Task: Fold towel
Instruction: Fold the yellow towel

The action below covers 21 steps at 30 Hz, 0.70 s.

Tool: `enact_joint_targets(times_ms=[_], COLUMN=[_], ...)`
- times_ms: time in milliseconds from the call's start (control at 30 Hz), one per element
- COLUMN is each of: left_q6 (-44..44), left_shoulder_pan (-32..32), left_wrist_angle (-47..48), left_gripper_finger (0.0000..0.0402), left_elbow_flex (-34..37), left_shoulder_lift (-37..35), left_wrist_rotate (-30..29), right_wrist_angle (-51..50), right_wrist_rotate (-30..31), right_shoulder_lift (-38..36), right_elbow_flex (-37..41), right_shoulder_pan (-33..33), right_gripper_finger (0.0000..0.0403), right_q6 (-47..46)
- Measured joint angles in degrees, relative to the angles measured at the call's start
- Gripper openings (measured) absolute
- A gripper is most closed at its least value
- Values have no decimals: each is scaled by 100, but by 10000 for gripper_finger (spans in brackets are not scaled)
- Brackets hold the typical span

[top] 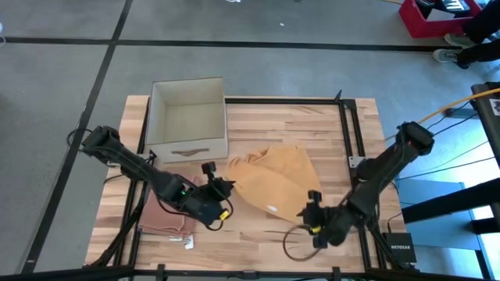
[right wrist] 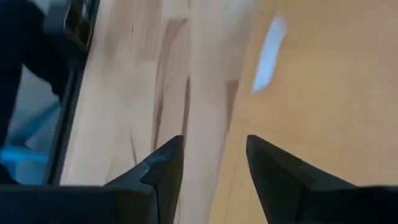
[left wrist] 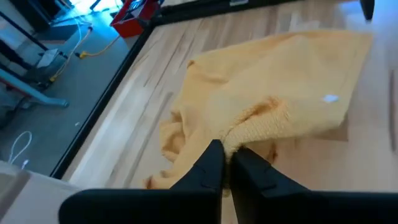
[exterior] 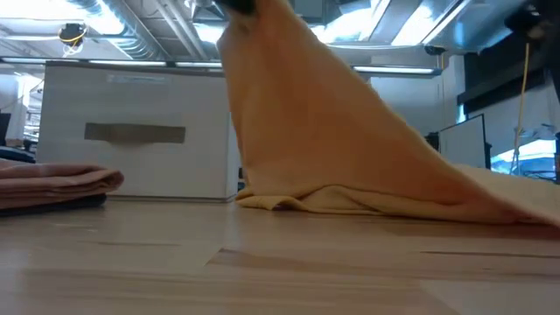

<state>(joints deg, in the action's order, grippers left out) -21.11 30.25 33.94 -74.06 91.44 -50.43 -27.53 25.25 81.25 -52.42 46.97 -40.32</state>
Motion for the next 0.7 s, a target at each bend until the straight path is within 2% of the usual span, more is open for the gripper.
enact_joint_targets(times_ms=[167,333,400,700], left_q6=[-102,-103,-102,-103], left_shoulder_pan=[63,58,58,60], left_wrist_angle=[-3,-4,-5,-11], left_gripper_finger=[8,13,11,12], left_elbow_flex=[2,2,4,57], left_shoulder_lift=[-83,-85,-85,-85], left_wrist_rotate=[-4,-5,-5,39], right_wrist_angle=[88,-488,-825,-1098], right_wrist_rotate=[-261,-1613,-1885,-1744], right_shoulder_lift=[651,1257,1390,1756], right_elbow_flex=[1,1,4,32], right_shoulder_pan=[286,320,294,288], right_gripper_finger=[179,179,179,178], right_q6=[-335,-930,-1192,-1186])
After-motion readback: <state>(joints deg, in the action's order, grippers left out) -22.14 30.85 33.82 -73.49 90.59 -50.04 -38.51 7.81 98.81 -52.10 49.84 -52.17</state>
